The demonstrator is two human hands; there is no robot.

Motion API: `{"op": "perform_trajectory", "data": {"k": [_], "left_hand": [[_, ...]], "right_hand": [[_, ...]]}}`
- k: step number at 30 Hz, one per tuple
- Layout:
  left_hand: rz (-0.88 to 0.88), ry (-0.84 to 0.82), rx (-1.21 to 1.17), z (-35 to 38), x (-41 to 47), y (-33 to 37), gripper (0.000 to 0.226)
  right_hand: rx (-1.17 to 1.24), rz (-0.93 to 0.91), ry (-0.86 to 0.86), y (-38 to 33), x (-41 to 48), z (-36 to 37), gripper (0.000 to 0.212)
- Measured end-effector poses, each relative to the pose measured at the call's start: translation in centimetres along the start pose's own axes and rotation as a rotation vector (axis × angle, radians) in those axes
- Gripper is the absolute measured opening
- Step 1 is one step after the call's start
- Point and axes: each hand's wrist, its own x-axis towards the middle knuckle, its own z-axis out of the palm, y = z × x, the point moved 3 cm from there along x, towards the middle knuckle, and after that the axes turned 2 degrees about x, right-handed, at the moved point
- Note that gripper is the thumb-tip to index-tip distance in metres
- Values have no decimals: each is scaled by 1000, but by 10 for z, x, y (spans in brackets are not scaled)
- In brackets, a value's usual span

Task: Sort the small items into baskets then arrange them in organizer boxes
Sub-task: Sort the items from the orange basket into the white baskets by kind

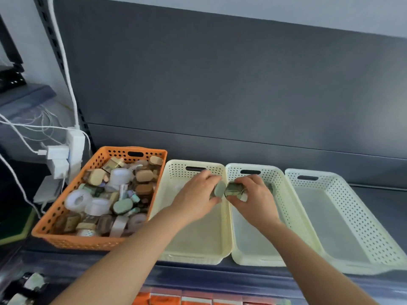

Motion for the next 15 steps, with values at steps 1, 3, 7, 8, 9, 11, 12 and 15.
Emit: {"op": "perform_trajectory", "data": {"k": [1, 3, 7, 8, 9, 11, 12, 15], "left_hand": [[15, -3, -14, 5, 6, 11, 56], [39, -19, -27, 16, 19, 31, 53], [98, -67, 30, 40, 39, 62, 54], [112, -86, 76, 47, 42, 67, 55], [123, -109, 137, 53, 44, 71, 57], [136, -194, 290, 66, 46, 72, 53], [147, -260, 379, 72, 45, 72, 45], [202, -390, 555, 83, 41, 68, 27]], "right_hand": [[1, 21, 8, 10, -1, -6, 43], [2, 52, 19, 31, -5, -17, 42], [-97, 106, -40, 64, -13, -30, 37], [-130, 114, -59, 70, -14, -32, 34], [-171, 116, -84, 76, -14, -32, 31], [-277, 105, -173, 85, -15, -28, 24], [-318, 95, -215, 88, -16, -26, 21], [-378, 80, -264, 97, -18, -19, 20]]}}
